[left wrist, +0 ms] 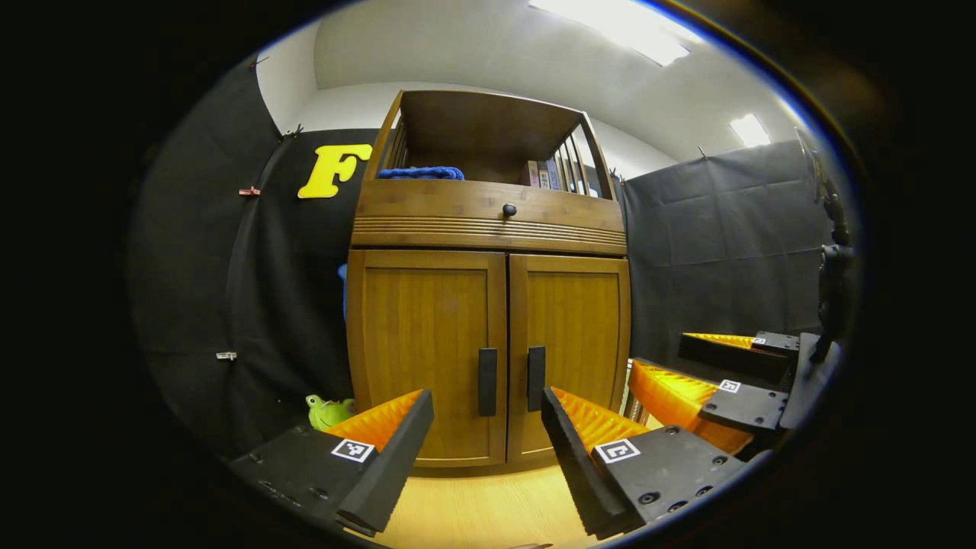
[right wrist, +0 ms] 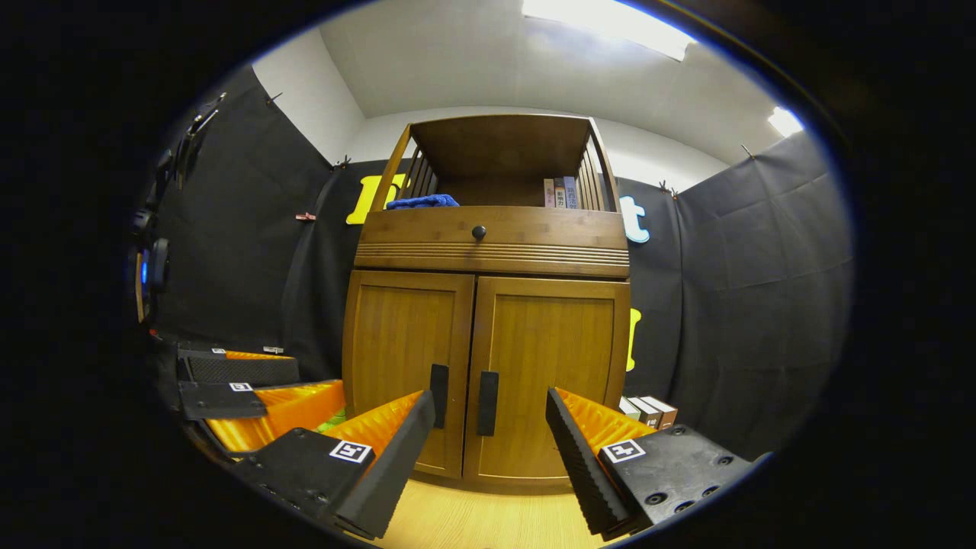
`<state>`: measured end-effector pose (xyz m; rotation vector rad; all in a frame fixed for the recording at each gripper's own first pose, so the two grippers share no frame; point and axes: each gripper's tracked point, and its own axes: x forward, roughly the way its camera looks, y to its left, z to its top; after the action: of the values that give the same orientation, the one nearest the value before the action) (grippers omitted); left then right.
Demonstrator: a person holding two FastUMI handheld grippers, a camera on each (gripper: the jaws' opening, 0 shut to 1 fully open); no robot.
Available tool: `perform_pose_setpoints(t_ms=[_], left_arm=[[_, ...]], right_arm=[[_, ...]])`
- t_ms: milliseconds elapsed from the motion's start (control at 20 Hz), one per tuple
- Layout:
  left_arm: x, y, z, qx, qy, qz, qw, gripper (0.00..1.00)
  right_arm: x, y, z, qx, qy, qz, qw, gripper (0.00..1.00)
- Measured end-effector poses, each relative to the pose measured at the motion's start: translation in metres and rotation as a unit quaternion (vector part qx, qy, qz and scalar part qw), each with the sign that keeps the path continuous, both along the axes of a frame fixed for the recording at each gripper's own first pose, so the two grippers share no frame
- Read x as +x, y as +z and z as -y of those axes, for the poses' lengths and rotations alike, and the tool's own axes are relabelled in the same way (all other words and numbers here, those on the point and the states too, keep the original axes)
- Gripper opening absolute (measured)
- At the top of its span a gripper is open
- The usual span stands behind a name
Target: Open the right door of the double-door shoe cabinet with the right hand, and open the left door with the left hand.
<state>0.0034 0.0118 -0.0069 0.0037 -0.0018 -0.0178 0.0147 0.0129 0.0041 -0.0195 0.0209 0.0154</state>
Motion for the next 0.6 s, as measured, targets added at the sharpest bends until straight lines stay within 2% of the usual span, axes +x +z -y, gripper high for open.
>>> perform_pose_setpoints(t_ms=[150, 200, 300, 350, 400, 600], left_arm=[[-0.008, 0.001, -0.017, -0.009, 0.006, 0.003, 1.0, 0.89], [-0.011, 0.0, -0.022, -0.011, 0.007, 0.002, 1.0, 0.86], [-0.015, 0.001, -0.033, -0.013, 0.012, 0.003, 1.0, 0.89], [-0.017, -0.001, -0.039, -0.015, 0.016, 0.0, 1.0, 0.89], [-0.02, -0.003, -0.044, -0.016, 0.02, -0.003, 1.0, 0.89], [-0.026, -0.008, -0.069, -0.004, 0.037, -0.012, 0.999, 0.89]], right_arm=[[0.016, -0.012, -0.007, -0.004, 0.0, -0.009, 1.0, 0.94], [0.021, -0.018, -0.011, -0.004, 0.003, -0.014, 1.0, 0.94], [0.035, -0.027, -0.019, -0.003, 0.011, -0.017, 1.0, 0.94], [0.042, -0.031, -0.02, -0.004, 0.005, -0.018, 1.0, 0.92], [0.051, -0.035, -0.019, -0.004, 0.003, -0.018, 1.0, 0.84], [0.08, -0.053, -0.027, 0.002, 0.004, -0.031, 1.0, 0.85]])
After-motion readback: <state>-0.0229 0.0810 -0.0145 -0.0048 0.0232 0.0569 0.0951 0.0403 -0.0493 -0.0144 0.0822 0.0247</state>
